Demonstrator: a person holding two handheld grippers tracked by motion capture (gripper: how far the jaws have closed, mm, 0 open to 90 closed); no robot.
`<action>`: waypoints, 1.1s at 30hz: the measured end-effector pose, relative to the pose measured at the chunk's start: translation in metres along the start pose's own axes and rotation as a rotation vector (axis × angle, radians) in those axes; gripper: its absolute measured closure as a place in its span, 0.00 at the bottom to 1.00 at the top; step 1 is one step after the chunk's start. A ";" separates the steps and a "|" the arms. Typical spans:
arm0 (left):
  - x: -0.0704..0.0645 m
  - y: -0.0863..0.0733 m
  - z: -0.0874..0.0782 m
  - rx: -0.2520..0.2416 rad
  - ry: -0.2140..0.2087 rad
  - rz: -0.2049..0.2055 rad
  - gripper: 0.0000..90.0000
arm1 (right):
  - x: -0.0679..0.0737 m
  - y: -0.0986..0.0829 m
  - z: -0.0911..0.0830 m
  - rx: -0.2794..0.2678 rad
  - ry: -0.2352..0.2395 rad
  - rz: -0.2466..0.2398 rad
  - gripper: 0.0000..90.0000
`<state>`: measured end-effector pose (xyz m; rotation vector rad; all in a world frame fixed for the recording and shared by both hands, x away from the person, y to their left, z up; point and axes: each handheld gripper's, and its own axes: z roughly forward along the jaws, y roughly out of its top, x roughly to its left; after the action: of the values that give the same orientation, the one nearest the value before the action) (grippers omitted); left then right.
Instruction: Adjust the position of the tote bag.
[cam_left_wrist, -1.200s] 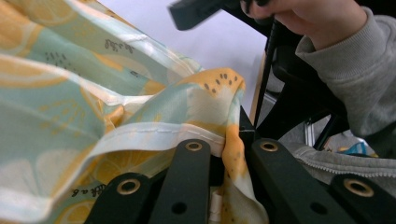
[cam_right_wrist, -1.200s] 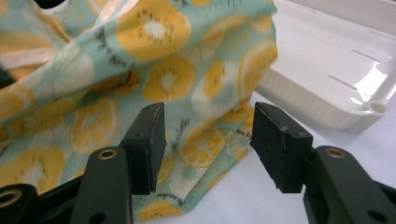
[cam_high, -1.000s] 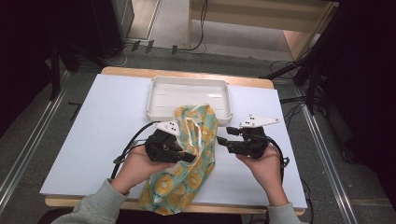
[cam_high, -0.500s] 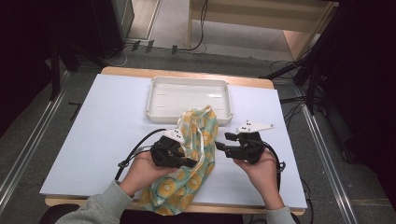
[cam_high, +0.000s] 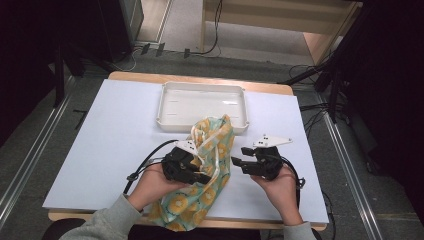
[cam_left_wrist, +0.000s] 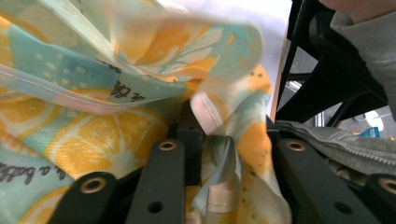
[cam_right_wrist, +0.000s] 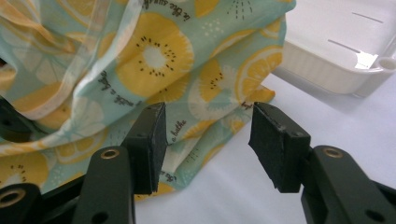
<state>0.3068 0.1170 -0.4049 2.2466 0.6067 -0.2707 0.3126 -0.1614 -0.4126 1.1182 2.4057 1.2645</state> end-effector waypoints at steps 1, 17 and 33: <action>0.000 0.000 -0.002 -0.004 0.002 -0.003 0.77 | -0.001 0.000 -0.001 -0.005 0.000 0.004 0.53; -0.002 0.004 -0.028 -0.021 0.021 -0.030 0.38 | -0.006 -0.004 -0.013 -0.010 -0.010 0.009 0.53; 0.002 0.003 -0.054 -0.061 0.064 -0.056 0.20 | -0.010 -0.011 -0.036 -0.023 0.007 -0.002 0.51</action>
<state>0.3102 0.1563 -0.3676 2.1890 0.7036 -0.2062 0.2964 -0.1949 -0.4005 1.1072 2.3898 1.2943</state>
